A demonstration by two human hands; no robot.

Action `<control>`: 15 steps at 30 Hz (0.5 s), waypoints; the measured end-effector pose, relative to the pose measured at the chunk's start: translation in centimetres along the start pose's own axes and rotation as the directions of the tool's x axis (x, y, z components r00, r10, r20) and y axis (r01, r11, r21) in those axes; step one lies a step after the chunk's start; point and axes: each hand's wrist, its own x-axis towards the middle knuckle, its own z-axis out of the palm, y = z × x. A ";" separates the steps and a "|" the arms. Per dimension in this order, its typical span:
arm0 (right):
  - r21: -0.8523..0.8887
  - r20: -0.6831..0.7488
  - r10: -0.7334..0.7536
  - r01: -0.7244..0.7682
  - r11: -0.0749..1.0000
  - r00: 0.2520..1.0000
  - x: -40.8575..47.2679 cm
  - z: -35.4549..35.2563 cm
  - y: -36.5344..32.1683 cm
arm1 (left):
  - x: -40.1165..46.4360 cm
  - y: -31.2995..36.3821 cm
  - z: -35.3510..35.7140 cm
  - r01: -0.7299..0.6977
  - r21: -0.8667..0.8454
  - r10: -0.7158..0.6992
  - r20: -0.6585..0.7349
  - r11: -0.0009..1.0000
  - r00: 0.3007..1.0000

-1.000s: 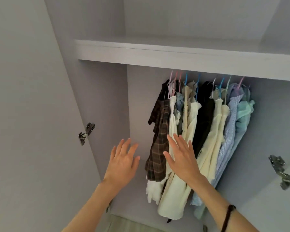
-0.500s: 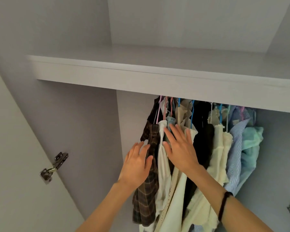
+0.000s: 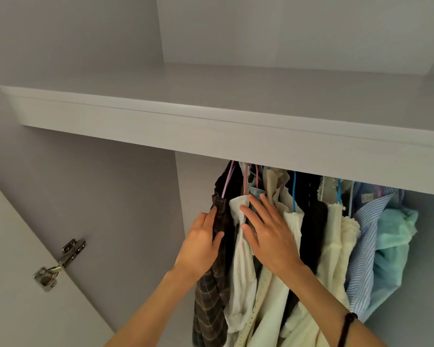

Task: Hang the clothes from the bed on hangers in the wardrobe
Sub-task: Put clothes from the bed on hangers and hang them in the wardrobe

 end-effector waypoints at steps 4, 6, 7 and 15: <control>0.015 -0.017 0.017 -0.017 1.000 1.000 -0.1 0.3 0.4 | 2.0 0.4 0.1 0.064 0.046 -0.059 -0.104 0.997 0.993; 0.012 -0.024 0.013 -0.013 1.000 1.000 -0.1 0.3 0.3 | 3.6 0.7 0.3 0.057 0.087 -0.043 -0.162 0.995 0.986; 0.012 -0.026 0.012 -0.012 1.000 1.000 -0.1 0.3 0.4 | 4.4 0.9 0.5 0.059 0.085 -0.044 -0.167 0.995 0.985; 0.003 -0.024 0.020 -0.019 1.000 1.000 -0.1 0.2 0.6 | 6.2 1.9 0.9 0.054 -0.219 -0.099 -0.198 0.974 0.975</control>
